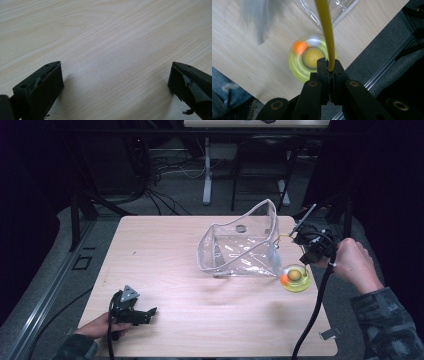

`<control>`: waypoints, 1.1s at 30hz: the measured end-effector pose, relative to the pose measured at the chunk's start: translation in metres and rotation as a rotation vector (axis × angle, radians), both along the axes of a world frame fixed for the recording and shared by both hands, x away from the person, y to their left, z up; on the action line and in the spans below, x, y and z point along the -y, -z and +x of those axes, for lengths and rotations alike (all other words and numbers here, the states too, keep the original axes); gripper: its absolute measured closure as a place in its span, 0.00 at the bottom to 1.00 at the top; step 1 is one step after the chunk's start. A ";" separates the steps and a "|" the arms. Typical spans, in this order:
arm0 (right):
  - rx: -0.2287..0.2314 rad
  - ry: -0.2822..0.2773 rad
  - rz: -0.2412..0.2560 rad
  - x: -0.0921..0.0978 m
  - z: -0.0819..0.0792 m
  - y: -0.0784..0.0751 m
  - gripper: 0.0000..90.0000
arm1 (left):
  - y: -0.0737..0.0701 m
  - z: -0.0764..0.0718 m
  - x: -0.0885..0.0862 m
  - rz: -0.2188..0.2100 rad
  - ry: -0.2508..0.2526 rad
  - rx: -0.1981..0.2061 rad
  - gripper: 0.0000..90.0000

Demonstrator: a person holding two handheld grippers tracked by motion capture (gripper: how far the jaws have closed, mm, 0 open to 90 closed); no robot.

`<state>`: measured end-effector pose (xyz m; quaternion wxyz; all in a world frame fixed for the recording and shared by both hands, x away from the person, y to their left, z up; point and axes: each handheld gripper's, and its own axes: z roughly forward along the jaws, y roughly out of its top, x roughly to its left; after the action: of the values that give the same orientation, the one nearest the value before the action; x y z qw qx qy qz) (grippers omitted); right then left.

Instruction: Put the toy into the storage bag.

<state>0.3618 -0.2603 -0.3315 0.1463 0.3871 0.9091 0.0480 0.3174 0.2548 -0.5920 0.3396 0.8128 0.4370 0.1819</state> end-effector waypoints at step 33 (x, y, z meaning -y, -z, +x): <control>0.004 0.038 -0.020 0.009 0.030 -0.034 0.98 | -0.001 0.000 0.000 0.003 0.006 -0.008 0.00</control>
<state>0.3923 -0.2692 -0.2974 0.1528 0.4027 0.9017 0.0368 0.3174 0.2553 -0.5913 0.3371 0.8153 0.4358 0.1782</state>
